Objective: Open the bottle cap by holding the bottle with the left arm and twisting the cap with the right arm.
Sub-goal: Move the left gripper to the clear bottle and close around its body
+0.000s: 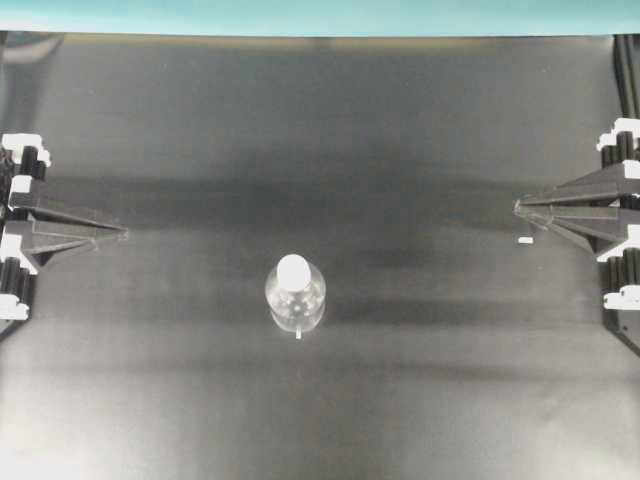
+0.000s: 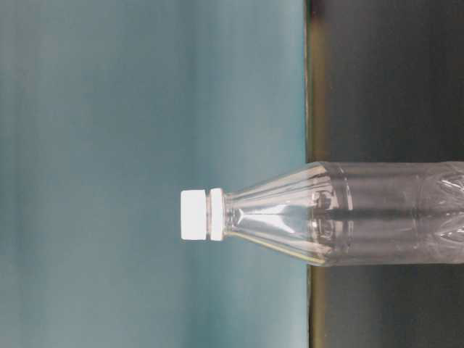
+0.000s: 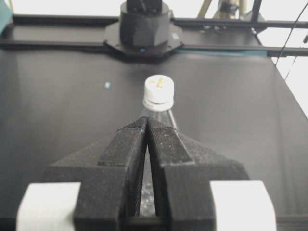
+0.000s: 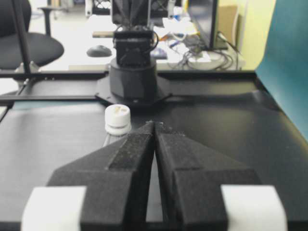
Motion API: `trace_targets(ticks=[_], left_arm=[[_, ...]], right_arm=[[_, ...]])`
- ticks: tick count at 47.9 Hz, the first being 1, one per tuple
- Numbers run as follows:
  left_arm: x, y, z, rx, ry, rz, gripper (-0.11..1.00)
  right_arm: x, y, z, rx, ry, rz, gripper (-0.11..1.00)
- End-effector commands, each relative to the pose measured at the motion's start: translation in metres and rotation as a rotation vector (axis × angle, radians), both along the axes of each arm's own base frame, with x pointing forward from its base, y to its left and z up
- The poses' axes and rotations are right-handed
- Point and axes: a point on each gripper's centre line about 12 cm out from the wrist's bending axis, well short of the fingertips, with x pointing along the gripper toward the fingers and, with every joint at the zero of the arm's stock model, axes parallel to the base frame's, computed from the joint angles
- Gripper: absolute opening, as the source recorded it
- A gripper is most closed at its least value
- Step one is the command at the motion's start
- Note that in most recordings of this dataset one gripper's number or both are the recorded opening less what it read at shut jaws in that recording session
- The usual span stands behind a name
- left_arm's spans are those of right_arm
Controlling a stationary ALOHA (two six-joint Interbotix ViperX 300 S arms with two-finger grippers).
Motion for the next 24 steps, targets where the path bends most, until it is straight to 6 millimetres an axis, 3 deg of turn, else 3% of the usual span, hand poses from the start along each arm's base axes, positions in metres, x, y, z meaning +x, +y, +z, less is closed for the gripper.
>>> trace_targets(ticks=[1, 4, 9, 17, 24], left_arm=[[0.008, -0.001, 0.033, 0.031, -0.101, -0.007, 0.14], [0.013, -0.001, 0.041, 0.045, -0.129, -0.002, 0.18], [0.023, 0.001, 0.043, 0.049, -0.127, 0.006, 0.11], [0.049, 0.0, 0.044, 0.051, -0.104, -0.001, 0.11], [0.078, 0.0, 0.041, 0.052, -0.067, -0.003, 0.24]], right_arm=[[0.002, -0.004, 0.001, 0.005, -0.002, -0.018, 0.03], [0.003, -0.004, 0.0, 0.015, 0.015, -0.02, 0.04], [0.005, -0.005, 0.001, 0.017, 0.049, -0.026, 0.01], [0.01, -0.005, 0.005, 0.018, 0.083, -0.027, 0.01], [0.015, -0.007, 0.006, 0.019, 0.107, -0.034, 0.01]])
